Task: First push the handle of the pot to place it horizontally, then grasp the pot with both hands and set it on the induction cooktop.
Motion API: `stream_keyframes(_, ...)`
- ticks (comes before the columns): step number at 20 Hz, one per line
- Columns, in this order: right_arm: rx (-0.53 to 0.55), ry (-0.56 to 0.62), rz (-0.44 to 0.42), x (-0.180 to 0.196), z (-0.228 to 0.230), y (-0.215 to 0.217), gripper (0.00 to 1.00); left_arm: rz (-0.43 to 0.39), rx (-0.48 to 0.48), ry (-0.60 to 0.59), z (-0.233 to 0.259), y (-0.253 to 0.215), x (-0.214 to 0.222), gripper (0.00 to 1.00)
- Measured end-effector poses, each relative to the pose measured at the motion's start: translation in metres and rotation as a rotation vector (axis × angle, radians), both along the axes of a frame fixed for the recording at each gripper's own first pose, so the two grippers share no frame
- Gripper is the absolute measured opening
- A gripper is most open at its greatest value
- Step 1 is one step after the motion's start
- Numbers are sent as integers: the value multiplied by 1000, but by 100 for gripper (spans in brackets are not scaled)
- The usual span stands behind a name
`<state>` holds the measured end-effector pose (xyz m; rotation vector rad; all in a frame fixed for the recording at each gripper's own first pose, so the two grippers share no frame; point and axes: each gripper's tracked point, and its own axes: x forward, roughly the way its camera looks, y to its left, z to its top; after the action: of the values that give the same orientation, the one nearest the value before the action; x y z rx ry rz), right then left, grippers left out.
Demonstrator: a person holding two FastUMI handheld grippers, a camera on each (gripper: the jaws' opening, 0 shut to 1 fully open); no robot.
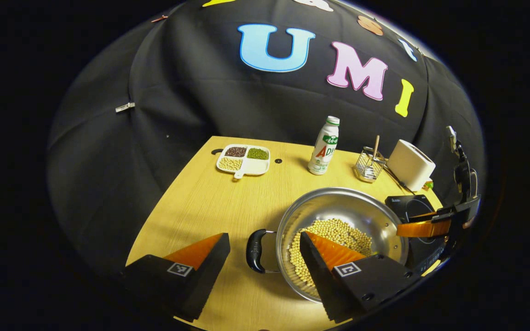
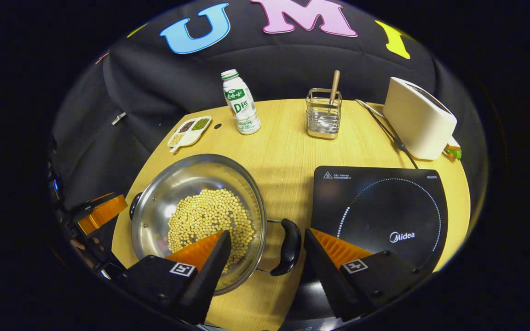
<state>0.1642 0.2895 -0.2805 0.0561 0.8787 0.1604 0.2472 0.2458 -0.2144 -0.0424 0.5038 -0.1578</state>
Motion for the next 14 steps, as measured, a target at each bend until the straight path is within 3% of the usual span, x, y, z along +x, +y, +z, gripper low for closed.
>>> stream_keyframes(7, -21, 12, 0, 9, -19, 6, 99, -76, -1, 46, -34, -18, 27, 96)
stream_keyframes(14, -78, 16, 25, 15, -35, 5, 93, -78, -54, 84, -60, -11, 33, 93)
